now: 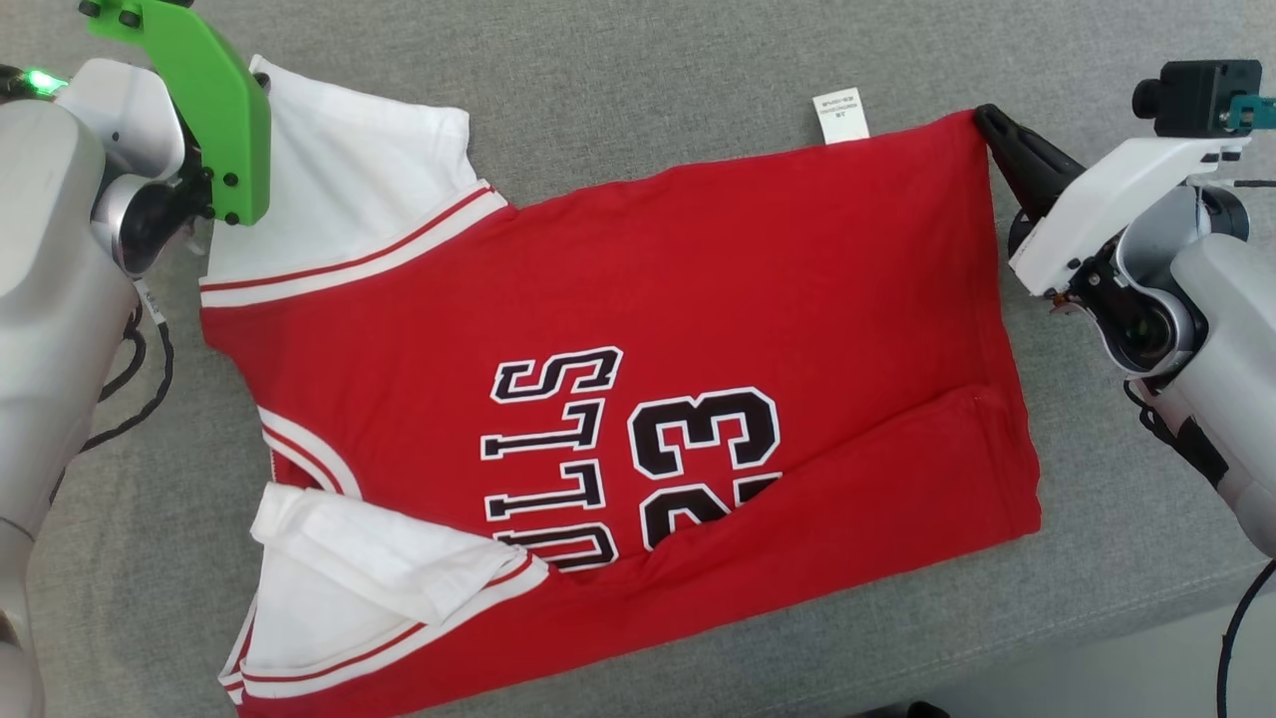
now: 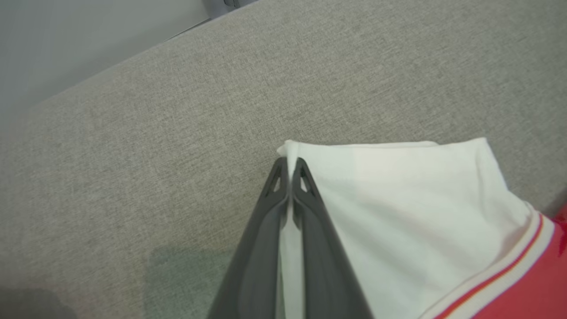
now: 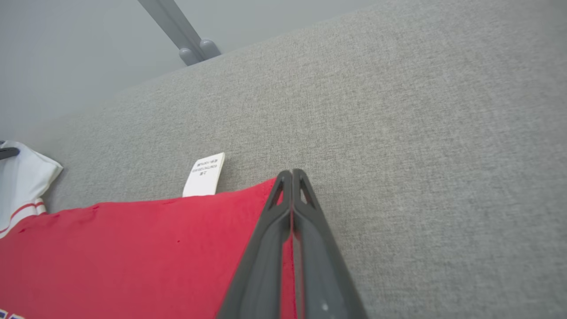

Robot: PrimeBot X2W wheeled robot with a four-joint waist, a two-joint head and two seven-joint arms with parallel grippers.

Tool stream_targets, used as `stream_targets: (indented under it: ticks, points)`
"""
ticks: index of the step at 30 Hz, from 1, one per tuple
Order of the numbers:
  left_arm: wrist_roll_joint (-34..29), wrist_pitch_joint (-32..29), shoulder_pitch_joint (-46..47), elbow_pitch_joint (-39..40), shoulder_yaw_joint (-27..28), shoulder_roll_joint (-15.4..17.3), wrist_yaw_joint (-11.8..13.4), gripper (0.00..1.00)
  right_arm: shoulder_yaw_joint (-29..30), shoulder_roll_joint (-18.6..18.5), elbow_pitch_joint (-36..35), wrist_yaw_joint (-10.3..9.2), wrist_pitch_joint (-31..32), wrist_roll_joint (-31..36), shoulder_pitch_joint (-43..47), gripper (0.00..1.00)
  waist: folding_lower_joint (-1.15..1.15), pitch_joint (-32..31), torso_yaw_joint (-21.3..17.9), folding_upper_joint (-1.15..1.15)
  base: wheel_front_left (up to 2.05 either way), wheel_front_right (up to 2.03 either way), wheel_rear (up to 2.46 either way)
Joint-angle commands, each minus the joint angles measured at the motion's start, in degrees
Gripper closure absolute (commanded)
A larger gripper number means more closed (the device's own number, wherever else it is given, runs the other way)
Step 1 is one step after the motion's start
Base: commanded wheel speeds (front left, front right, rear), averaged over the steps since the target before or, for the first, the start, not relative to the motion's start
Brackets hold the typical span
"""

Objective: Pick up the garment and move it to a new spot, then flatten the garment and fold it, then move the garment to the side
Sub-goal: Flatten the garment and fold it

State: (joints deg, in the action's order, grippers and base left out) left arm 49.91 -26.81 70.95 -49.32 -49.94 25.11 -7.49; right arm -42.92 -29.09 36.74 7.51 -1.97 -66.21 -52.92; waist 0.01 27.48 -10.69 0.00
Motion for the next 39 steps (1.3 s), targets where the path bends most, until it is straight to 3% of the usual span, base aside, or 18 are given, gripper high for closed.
stream_targets:
  ticks: [1,9,15,28,39]
  points:
    - [0.30,0.77,-1.33,-0.22,-0.55,0.83,0.07,1.00,0.04,-0.09,0.82,-0.04,-1.23,-0.47,1.17,1.00,-0.01,-1.83,1.22,0.00,0.00,0.00,0.00]
    - [4.53,4.63,-3.78,3.29,-2.84,2.19,0.07,1.00,-0.67,-0.81,2.46,-0.04,-8.13,-1.81,4.22,1.00,-0.01,-6.68,4.05,0.00,0.00,0.00,0.00]
    - [9.37,3.74,-6.24,8.14,-5.11,4.21,0.06,1.00,-2.32,-2.58,1.98,-0.04,-9.86,-3.22,7.22,1.00,-0.01,-10.82,6.03,0.00,0.00,0.00,0.00]
    - [20.64,-5.93,-13.73,23.78,-10.39,12.75,0.06,1.00,-8.41,-9.41,-2.82,-0.04,-7.30,-7.58,13.40,1.00,-0.01,-18.90,8.85,0.00,0.00,0.00,0.00]
    - [27.80,-14.54,-20.06,33.40,-12.47,17.56,0.95,1.00,-14.89,-12.84,-3.72,-0.04,-3.73,-8.84,13.34,1.00,-0.01,-20.61,10.04,0.00,0.00,0.00,0.00]
